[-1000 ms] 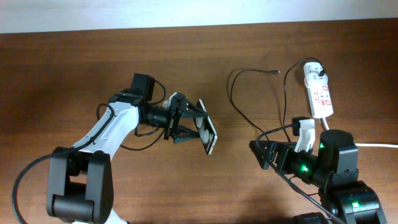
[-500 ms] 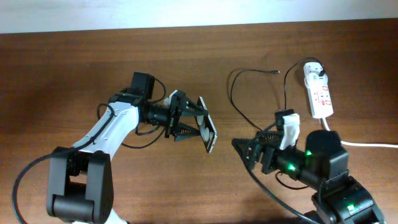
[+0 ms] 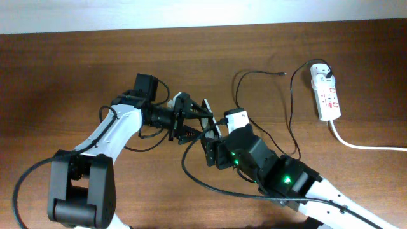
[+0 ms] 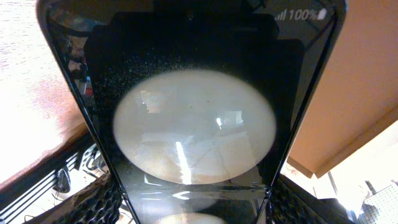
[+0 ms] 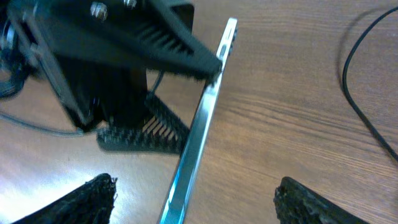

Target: Plug charger to phone and switch on socket

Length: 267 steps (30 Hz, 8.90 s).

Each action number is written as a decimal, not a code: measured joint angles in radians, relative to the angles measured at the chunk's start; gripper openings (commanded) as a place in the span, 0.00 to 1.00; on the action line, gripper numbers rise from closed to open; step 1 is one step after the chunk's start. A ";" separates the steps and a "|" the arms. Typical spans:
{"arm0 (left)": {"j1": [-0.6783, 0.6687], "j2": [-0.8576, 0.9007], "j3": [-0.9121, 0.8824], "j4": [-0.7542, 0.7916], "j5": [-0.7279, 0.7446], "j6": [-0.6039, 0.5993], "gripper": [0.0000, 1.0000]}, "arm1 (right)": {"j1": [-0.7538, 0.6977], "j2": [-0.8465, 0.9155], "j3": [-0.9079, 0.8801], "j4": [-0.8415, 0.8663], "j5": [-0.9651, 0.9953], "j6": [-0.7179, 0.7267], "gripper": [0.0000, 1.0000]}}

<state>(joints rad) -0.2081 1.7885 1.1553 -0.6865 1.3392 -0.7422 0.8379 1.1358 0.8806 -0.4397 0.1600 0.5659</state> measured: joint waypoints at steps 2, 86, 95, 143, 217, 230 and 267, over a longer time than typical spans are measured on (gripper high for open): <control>0.000 0.000 0.000 0.000 0.000 -0.005 0.68 | 0.001 0.020 0.000 0.031 0.009 0.009 0.73; 0.373 -0.817 -0.557 0.238 -0.377 -0.537 0.99 | -0.280 0.050 0.000 0.111 -0.421 0.736 0.04; 0.119 -0.629 -0.566 0.786 -0.367 -0.859 0.99 | -0.280 0.053 0.000 0.112 -0.450 0.917 0.04; 0.040 -0.608 -0.570 0.797 -0.534 -1.070 0.00 | -0.121 0.171 0.010 0.349 -0.487 1.337 0.42; 0.040 -0.047 -0.294 0.349 -0.113 0.292 0.00 | -0.669 0.774 0.711 -0.285 0.022 0.423 0.95; 0.040 -0.047 -0.294 0.350 -0.113 0.288 0.00 | -0.700 1.018 0.718 0.011 0.022 0.509 0.94; 0.040 -0.047 -0.294 0.351 -0.136 0.288 0.00 | -0.698 1.089 0.783 -0.488 -0.130 -0.117 0.99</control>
<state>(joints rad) -0.1680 1.7412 0.8612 -0.3359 1.2034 -0.4541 0.1402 2.2253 1.6638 -0.9272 0.0299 0.4492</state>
